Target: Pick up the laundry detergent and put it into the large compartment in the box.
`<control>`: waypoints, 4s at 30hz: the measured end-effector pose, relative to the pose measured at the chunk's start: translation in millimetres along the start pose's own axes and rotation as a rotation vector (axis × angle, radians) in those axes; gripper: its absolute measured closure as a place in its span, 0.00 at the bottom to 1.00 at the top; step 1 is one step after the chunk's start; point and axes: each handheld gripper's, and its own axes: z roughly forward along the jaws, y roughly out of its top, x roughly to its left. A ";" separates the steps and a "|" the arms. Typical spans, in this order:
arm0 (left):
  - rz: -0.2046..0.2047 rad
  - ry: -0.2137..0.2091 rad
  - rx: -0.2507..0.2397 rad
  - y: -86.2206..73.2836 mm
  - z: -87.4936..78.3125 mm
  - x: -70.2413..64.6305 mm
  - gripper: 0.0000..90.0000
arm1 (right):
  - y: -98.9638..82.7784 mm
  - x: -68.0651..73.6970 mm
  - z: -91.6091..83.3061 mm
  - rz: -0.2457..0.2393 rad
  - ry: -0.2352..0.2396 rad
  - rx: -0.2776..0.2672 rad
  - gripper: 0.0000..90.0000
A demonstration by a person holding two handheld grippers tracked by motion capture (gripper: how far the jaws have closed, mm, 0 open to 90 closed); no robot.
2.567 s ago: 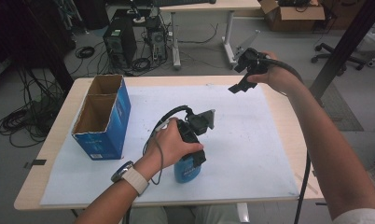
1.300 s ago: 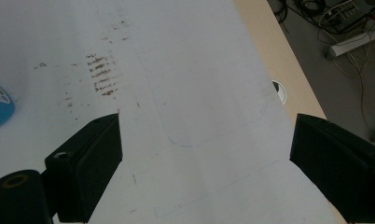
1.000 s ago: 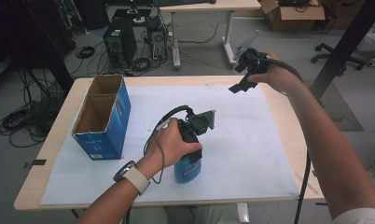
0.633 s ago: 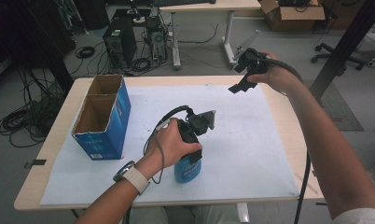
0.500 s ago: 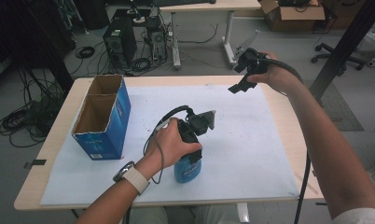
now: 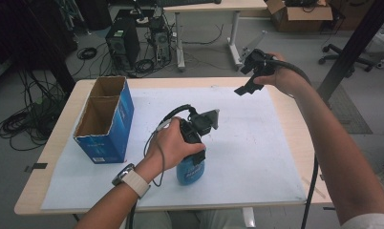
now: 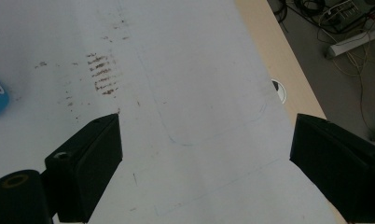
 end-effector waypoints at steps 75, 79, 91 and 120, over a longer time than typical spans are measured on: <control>-0.779 0.185 -0.093 -110.9 -212.4 173.2 0.42 | -3.7 -2.5 -3.8 0.006 -0.021 0.022 0.10; -0.827 0.227 -0.095 -119.9 -207.9 185.4 0.42 | -4.5 -3.1 -2.5 0.008 -0.020 0.027 0.10; -0.864 0.250 -0.091 -131.6 -175.7 207.1 0.42 | -4.7 -4.3 2.2 0.011 -0.019 0.038 0.10; -0.859 0.209 -0.101 -148.5 -48.3 224.0 0.42 | -10.2 -4.7 11.1 0.025 -0.008 0.052 0.10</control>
